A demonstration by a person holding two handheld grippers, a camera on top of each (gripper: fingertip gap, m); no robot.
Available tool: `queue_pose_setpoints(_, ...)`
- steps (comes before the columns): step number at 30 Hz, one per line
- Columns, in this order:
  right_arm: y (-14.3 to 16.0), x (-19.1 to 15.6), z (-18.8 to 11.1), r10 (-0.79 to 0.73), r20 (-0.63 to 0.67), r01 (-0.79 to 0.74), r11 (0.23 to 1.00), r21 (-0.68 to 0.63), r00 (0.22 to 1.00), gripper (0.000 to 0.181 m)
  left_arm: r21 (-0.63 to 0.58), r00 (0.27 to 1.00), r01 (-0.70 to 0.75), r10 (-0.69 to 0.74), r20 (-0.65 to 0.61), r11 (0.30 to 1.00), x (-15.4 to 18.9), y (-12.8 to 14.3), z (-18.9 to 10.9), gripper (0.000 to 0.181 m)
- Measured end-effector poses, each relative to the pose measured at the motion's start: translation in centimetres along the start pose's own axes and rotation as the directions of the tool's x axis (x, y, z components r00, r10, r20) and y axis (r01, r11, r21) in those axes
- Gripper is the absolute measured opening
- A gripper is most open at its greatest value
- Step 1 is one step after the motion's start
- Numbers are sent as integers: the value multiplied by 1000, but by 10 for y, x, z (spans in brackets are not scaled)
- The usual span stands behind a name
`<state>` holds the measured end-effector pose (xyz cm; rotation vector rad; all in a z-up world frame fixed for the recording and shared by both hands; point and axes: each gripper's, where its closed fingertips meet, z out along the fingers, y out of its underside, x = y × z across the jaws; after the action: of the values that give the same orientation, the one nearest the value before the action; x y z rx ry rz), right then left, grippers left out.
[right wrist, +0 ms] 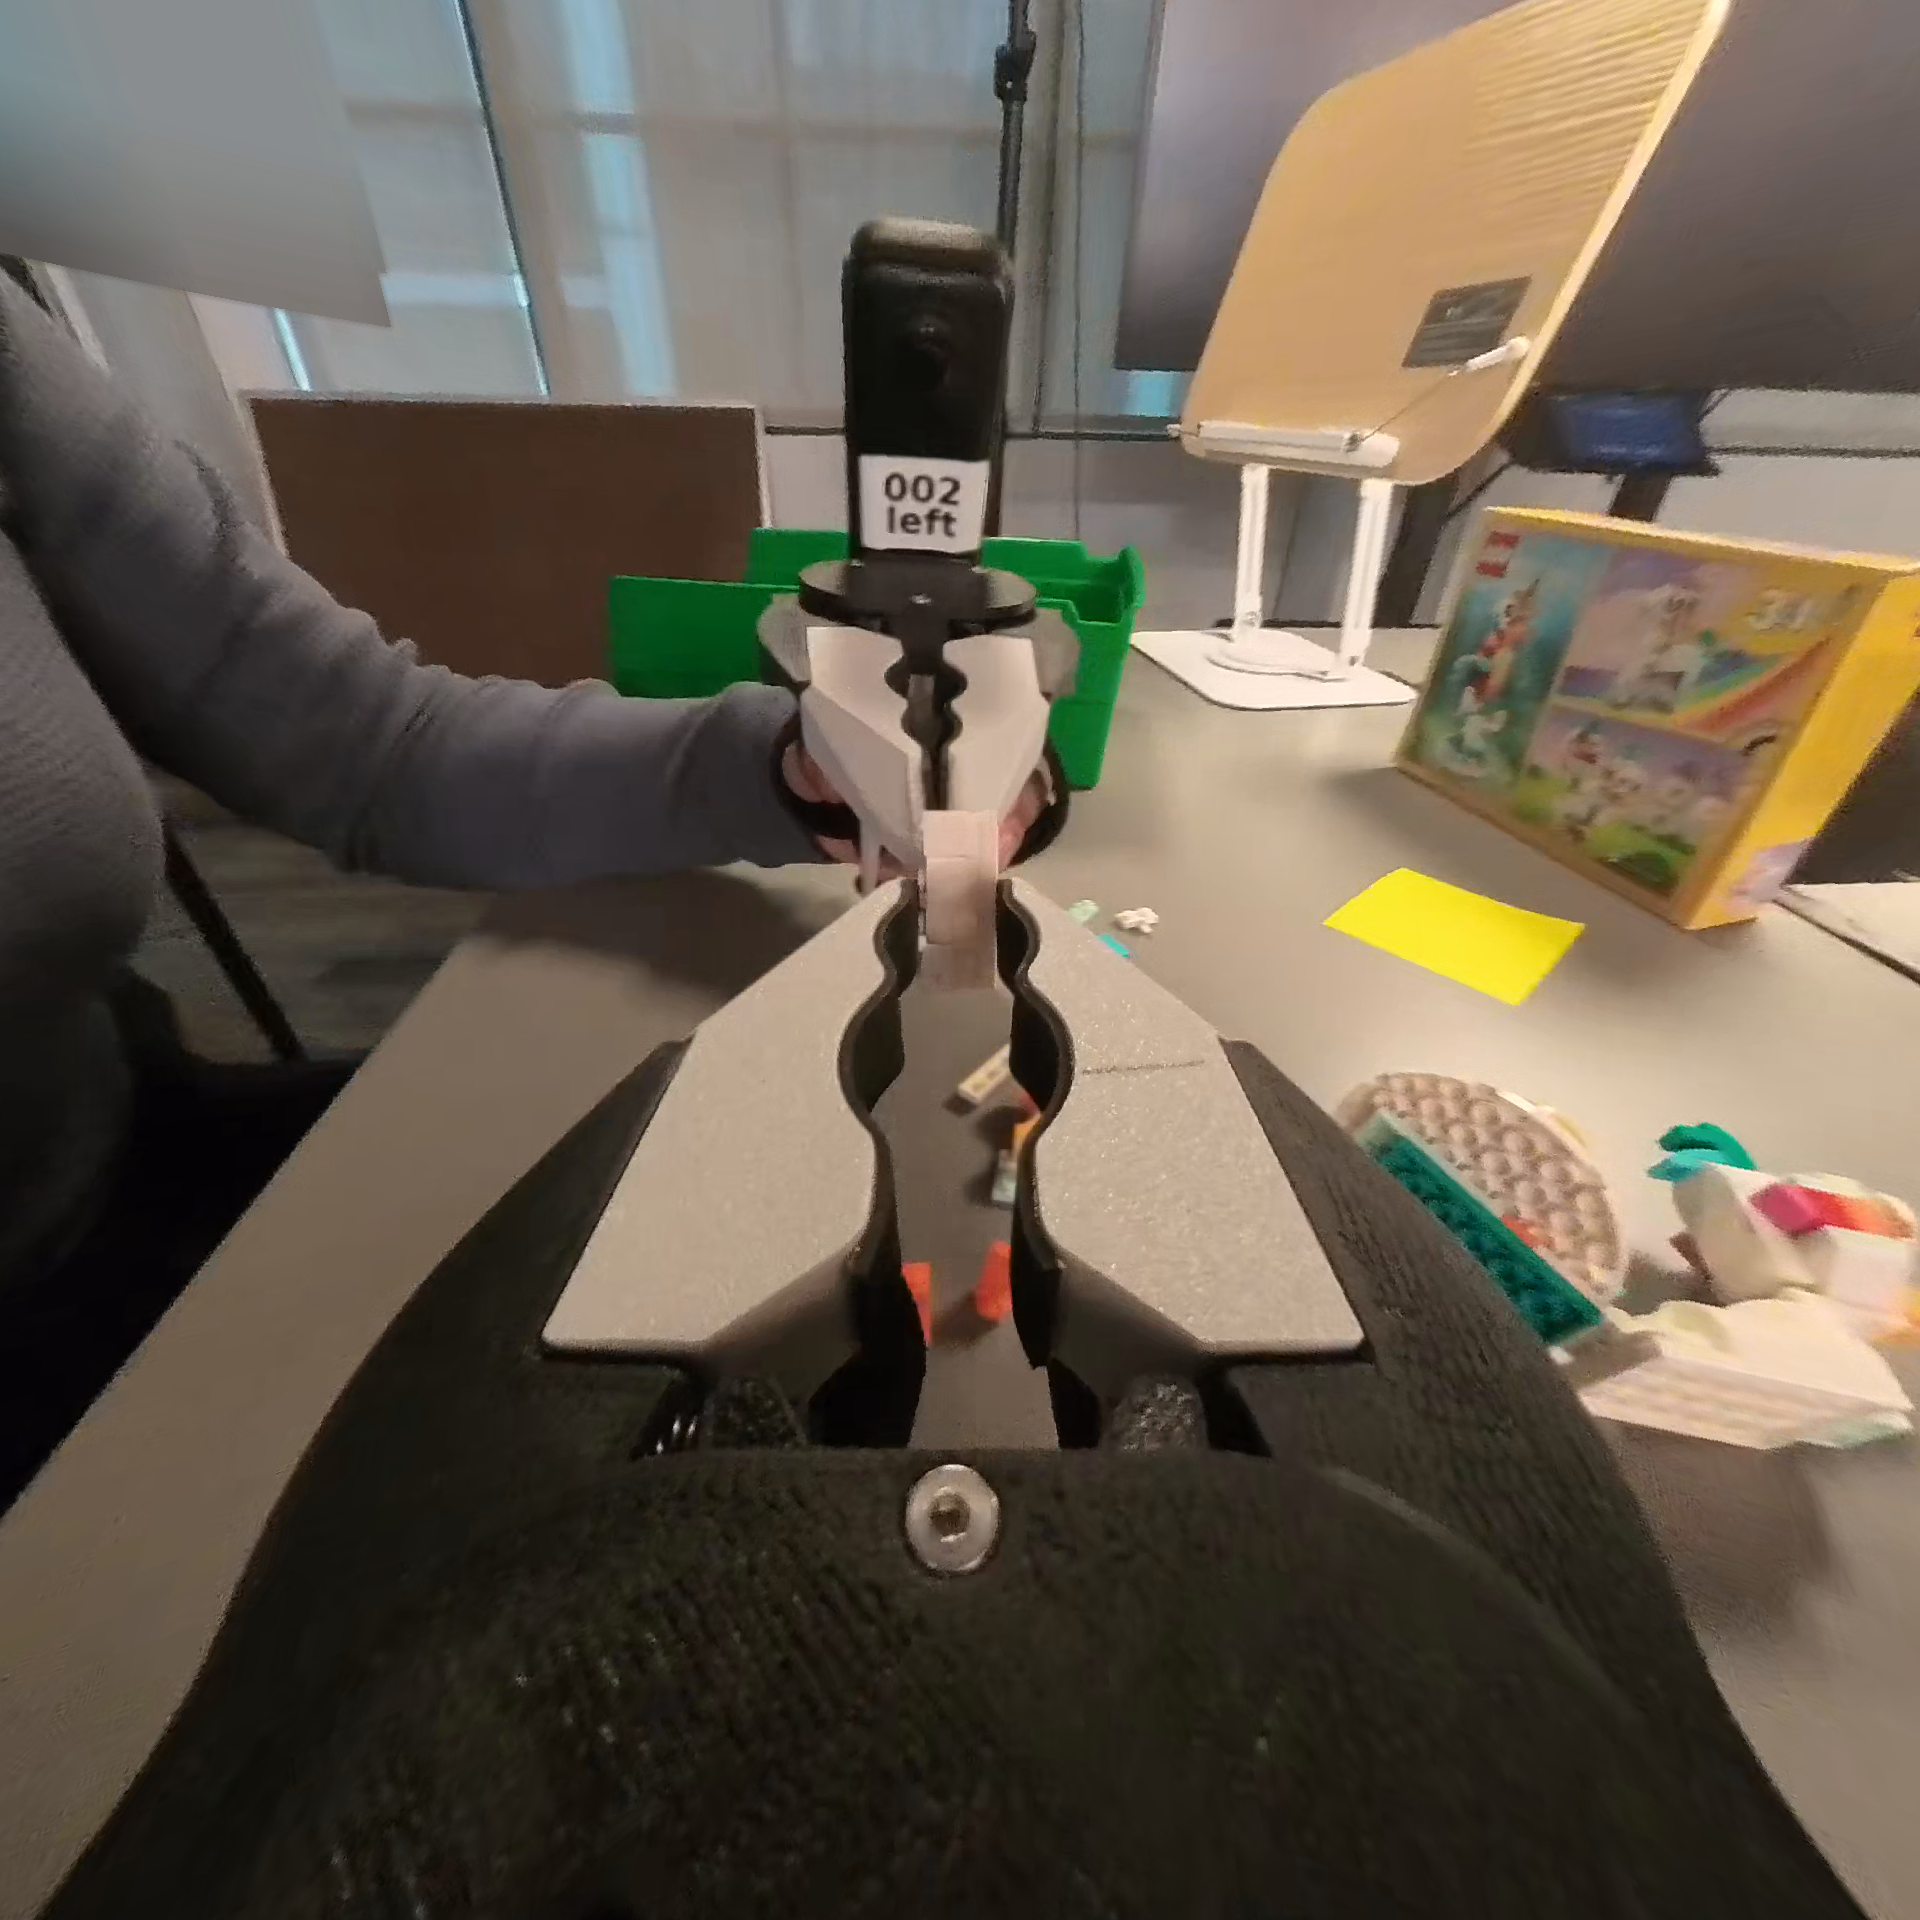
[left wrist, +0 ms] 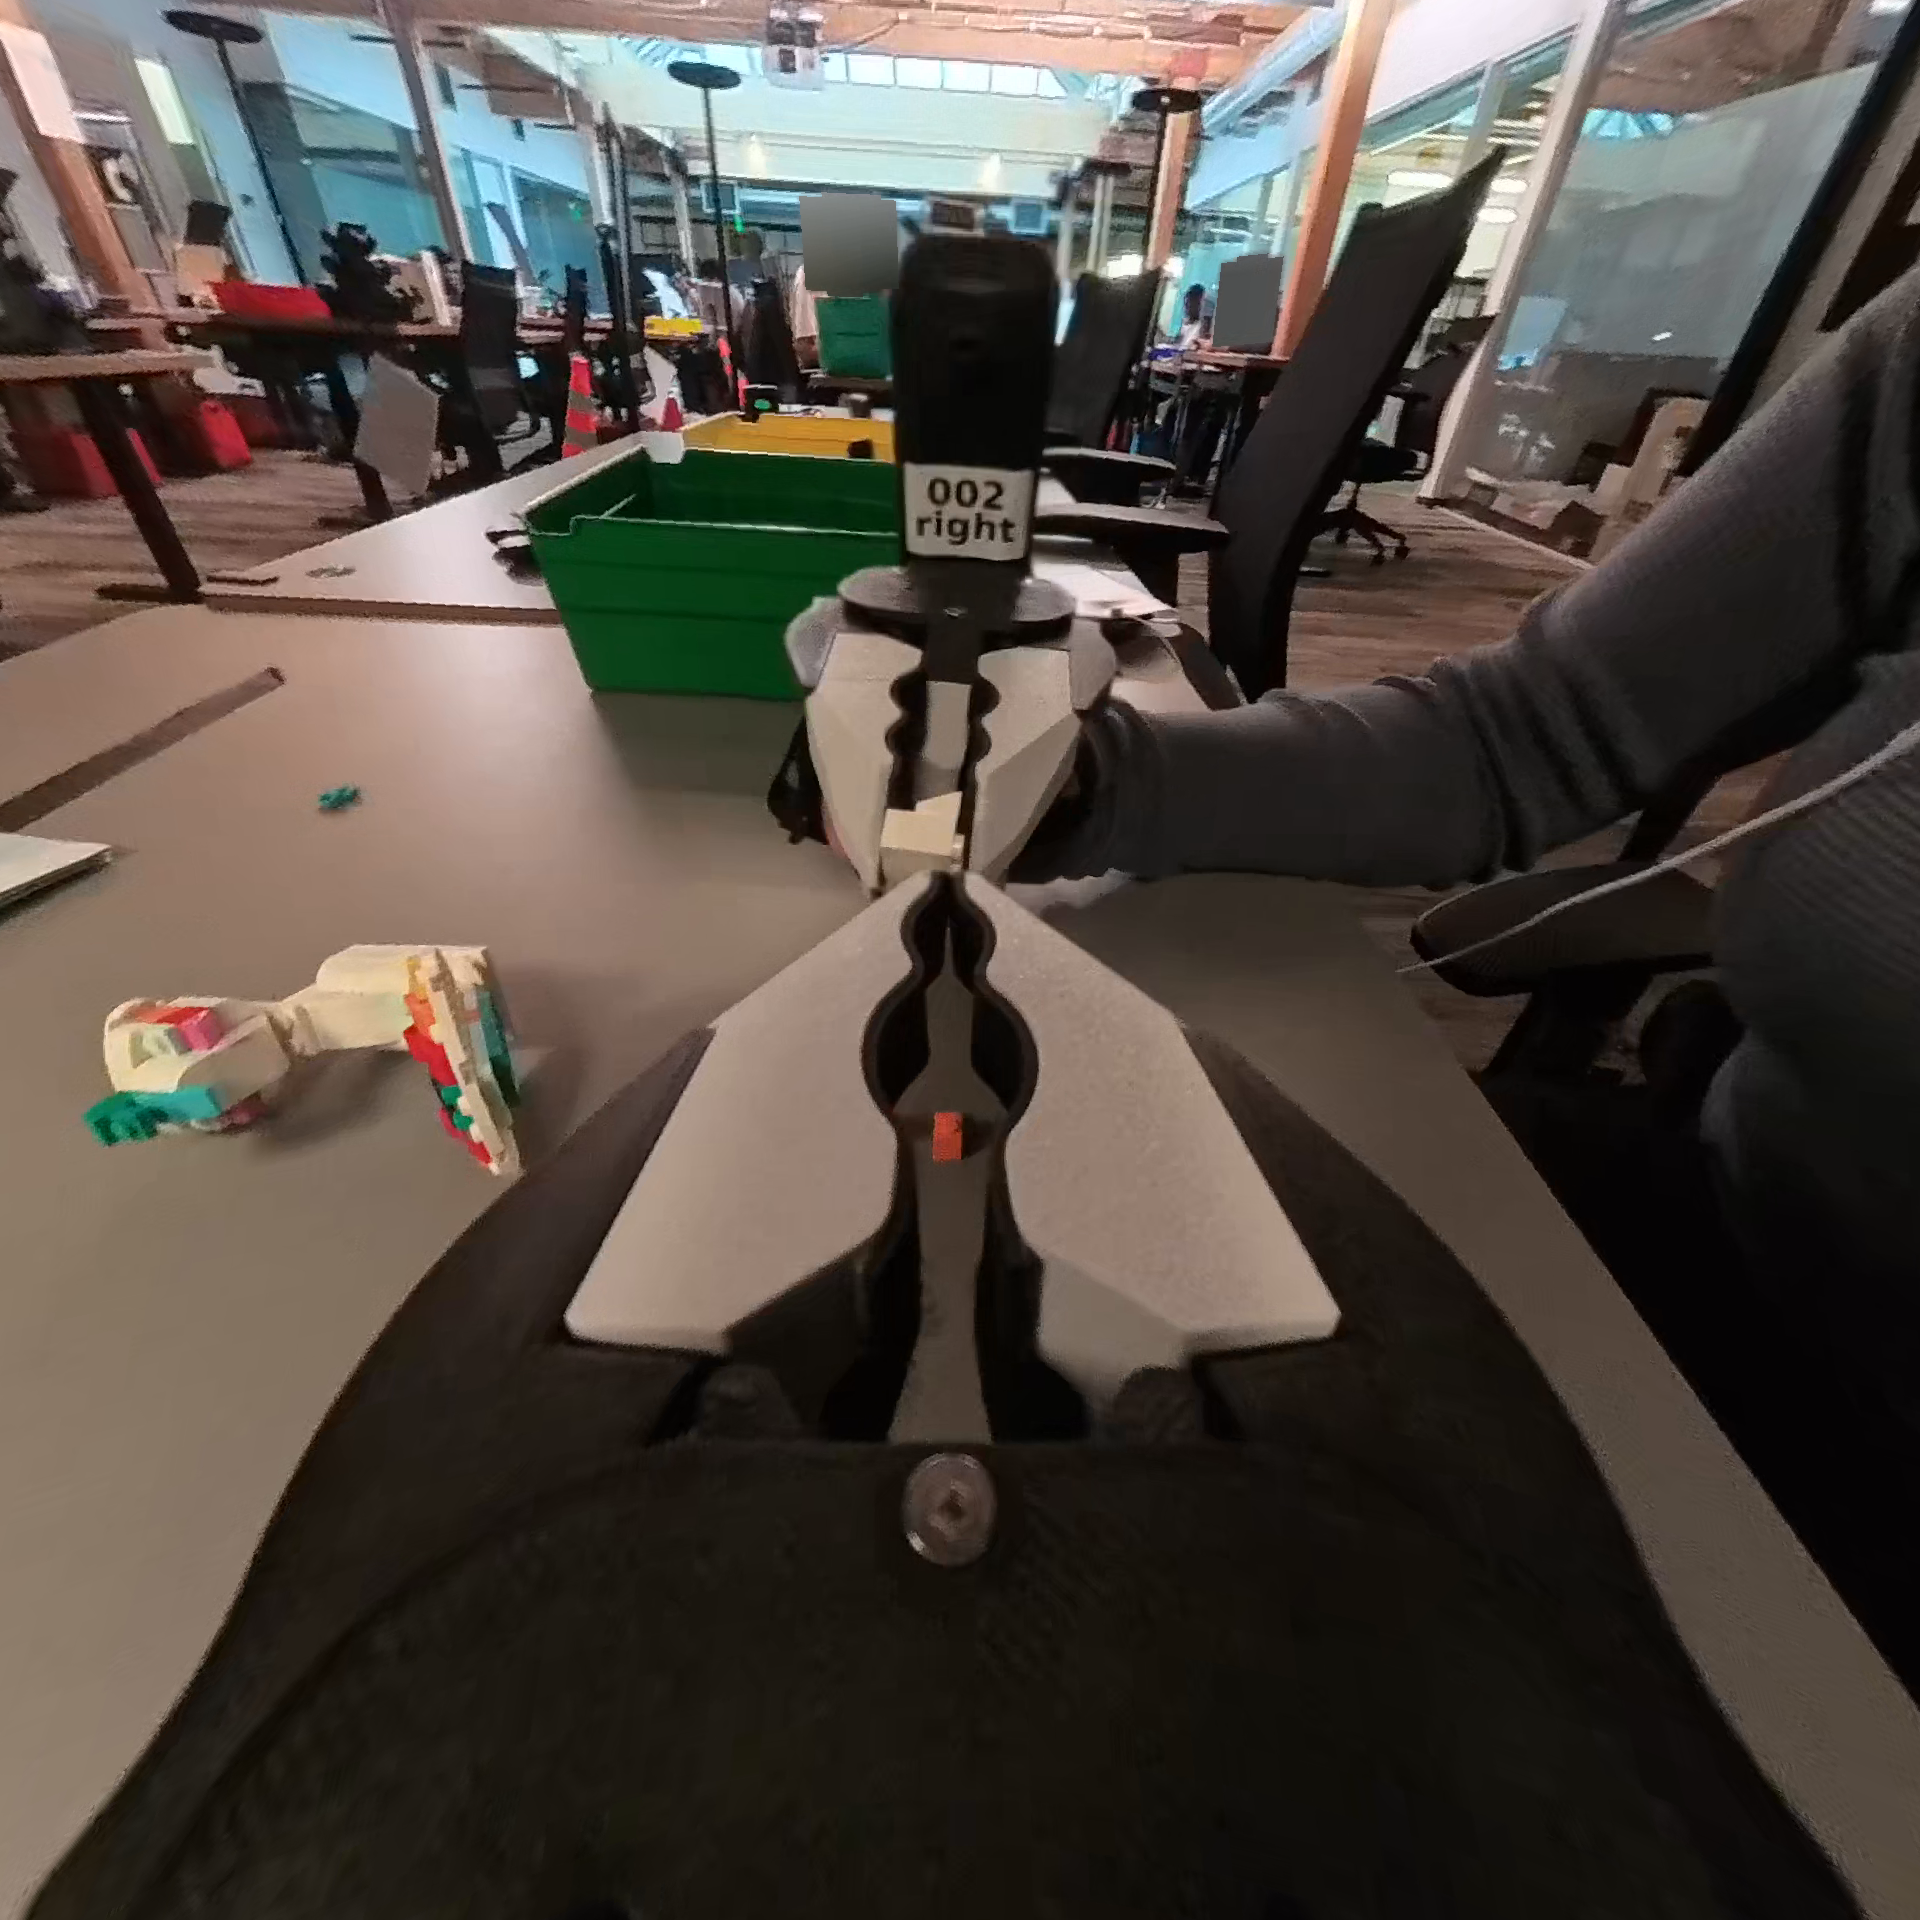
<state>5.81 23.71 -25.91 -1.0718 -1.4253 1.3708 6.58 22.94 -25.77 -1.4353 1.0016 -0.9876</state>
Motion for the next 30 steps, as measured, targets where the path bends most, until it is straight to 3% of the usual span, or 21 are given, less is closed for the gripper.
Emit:
queue_pose_setpoints(2, 1, 7, -2, -44, -60, 44, 999, -13, 997, 12, -20, 999, 23, -22, 38, 1000, -6, 3, 2, 0)
queue_pose_setpoints(4, 1, 20, -6, -174, -183, 163, 984, -75, 967, 12, -39, 996, 76, -74, 46, 996, -10, 7, 2, 18)
queue_pose_setpoints(6, 3, 31, -10, -367, -299, 317, 926, -203, 881, 11, -11, 988, 139, -138, 69, 990, -17, 5, 2, 26)
queue_pose_setpoints(10, 4, 48, -14, -647, -398, 475, 755, -452, 650, 12, 17, 959, 191, -190, 211, 981, -37, 6, 6, 24)
queue_pose_setpoints(14, 1, 54, -15, -899, -314, 584, 438, -684, 306, 12, 31, 916, 316, -313, 252, 948, -42, 12, 13, 22)
queue_pose_setpoints(17, 2, 51, -9, -969, -207, 610, 247, -753, 137, 12, 113, 881, 427, -441, 171, 897, -41, 6, 13, 26)
queue_pose_setpoints(21, 1, 47, -4, -990, -139, 614, 119, -780, 16, 12, 180, 818, 551, -570, 78, 815, -44, 3, 9, 10)
queue_pose_setpoints(27, 2, 49, -1, -990, -37, 556, -45, -830, -135, 12, 227, 702, 703, -710, -66, 674, -46, 3, 6, 7)
queue_pose_setpoints(30, 4, 50, 0, -985, 1, 536, -94, -839, -171, 12, 259, 656, 743, -749, -95, 617, -50, 4, 5, 9)
